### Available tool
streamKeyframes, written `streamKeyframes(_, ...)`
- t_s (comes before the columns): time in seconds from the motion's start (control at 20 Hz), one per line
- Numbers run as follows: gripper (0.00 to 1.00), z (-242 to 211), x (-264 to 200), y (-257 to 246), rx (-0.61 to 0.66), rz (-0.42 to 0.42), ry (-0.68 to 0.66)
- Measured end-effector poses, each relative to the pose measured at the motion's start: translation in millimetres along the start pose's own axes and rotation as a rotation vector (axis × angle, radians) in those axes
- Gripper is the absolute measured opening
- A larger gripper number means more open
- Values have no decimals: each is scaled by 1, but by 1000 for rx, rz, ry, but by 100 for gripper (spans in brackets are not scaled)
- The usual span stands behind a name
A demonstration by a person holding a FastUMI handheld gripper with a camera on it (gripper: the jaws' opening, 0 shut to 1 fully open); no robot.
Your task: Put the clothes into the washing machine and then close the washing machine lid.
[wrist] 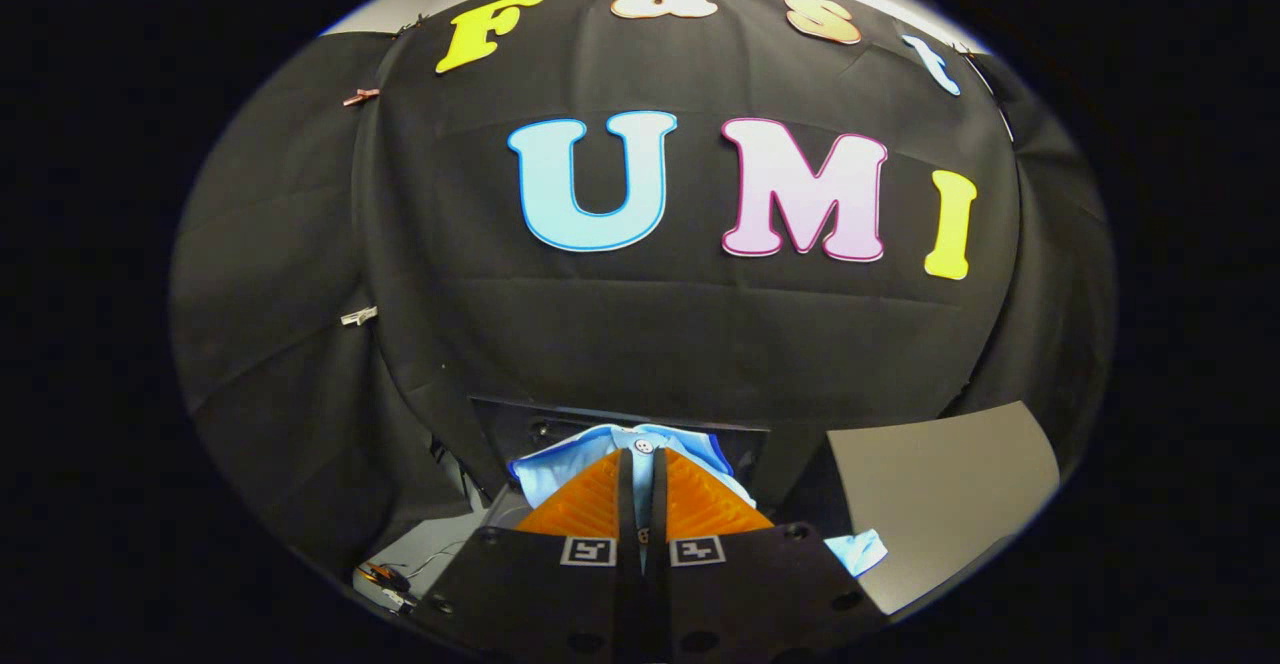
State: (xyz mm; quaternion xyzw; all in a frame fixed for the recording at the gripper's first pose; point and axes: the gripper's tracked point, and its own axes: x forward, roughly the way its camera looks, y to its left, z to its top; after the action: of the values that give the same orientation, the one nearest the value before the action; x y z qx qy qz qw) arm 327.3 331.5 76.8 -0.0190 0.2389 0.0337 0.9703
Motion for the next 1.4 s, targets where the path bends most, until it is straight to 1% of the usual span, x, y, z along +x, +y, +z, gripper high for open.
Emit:
streamKeyframes(0.1, 5, -18, 9, 6, 1, -13, 21)
streamKeyframes(0.2, 5, -38, 25, 13, 24, -8, 43)
streamKeyframes(0.4, 5, -81, 55, 23, 8, -26, 84)
streamKeyframes(0.65, 5, -147, 88, 26, -15, -75, 151)
streamKeyframes(0.9, 5, -216, 111, 23, -31, -102, 227)
streamKeyframes(1.15, 5, -280, 137, 25, -54, -105, 315)
streamKeyframes(1.25, 5, -302, 142, 31, -49, -98, 343)
streamKeyframes(1.35, 5, -317, 146, 29, -71, -119, 380)
streamKeyframes(1.4, 8, -321, 145, 27, -89, -132, 391)
